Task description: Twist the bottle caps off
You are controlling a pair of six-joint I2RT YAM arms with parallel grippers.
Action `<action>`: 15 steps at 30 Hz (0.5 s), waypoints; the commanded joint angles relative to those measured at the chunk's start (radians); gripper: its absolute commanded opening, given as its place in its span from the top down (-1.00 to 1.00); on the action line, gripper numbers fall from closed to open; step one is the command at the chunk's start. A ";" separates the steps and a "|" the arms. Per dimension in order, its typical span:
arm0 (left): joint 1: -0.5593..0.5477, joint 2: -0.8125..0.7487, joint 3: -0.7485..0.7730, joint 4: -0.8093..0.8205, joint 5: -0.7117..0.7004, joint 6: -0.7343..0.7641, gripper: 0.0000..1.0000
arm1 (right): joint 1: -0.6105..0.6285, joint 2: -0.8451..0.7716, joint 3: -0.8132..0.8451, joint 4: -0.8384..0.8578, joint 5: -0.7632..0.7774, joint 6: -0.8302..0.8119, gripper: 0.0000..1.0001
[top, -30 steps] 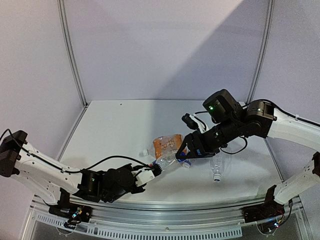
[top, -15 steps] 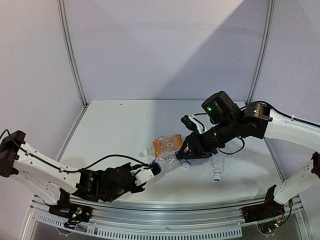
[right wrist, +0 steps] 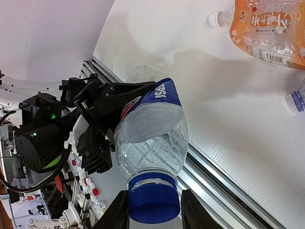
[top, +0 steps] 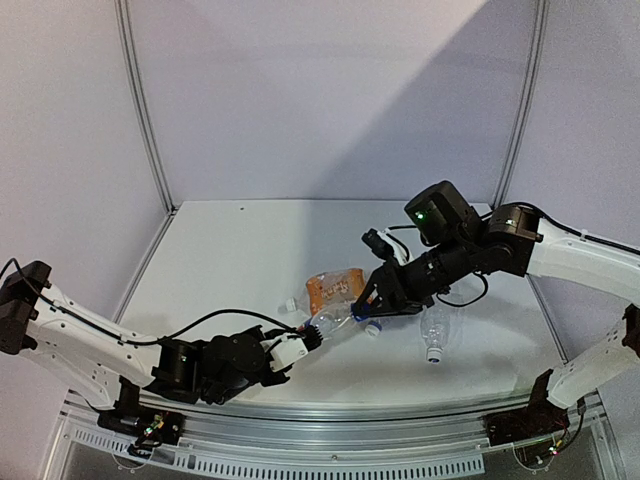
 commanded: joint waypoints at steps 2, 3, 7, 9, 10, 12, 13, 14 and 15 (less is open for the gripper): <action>-0.018 -0.015 0.006 0.020 0.000 -0.006 1.00 | -0.008 -0.008 -0.014 -0.004 -0.002 -0.009 0.41; -0.018 -0.015 0.005 0.019 0.000 -0.006 1.00 | -0.010 -0.009 -0.014 -0.005 0.000 -0.014 0.52; -0.018 -0.017 0.006 0.019 0.012 -0.007 1.00 | -0.008 -0.020 -0.014 0.021 -0.006 -0.114 0.79; -0.018 -0.015 0.007 0.021 0.025 -0.010 1.00 | -0.008 -0.039 -0.014 0.066 0.035 -0.235 0.86; -0.018 -0.015 0.006 0.022 0.032 -0.013 1.00 | -0.008 -0.048 -0.015 0.090 0.066 -0.345 0.88; -0.018 -0.015 0.005 0.025 0.043 -0.015 1.00 | -0.009 -0.072 -0.030 0.159 0.128 -0.521 0.94; -0.018 -0.016 0.003 0.029 0.047 -0.015 1.00 | -0.008 -0.094 -0.053 0.202 0.150 -0.650 0.97; -0.018 -0.016 0.000 0.032 0.051 -0.014 1.00 | -0.008 -0.107 -0.080 0.251 0.152 -0.733 0.98; -0.018 -0.016 -0.003 0.036 0.056 -0.013 1.00 | -0.007 -0.126 -0.112 0.288 0.126 -0.850 0.98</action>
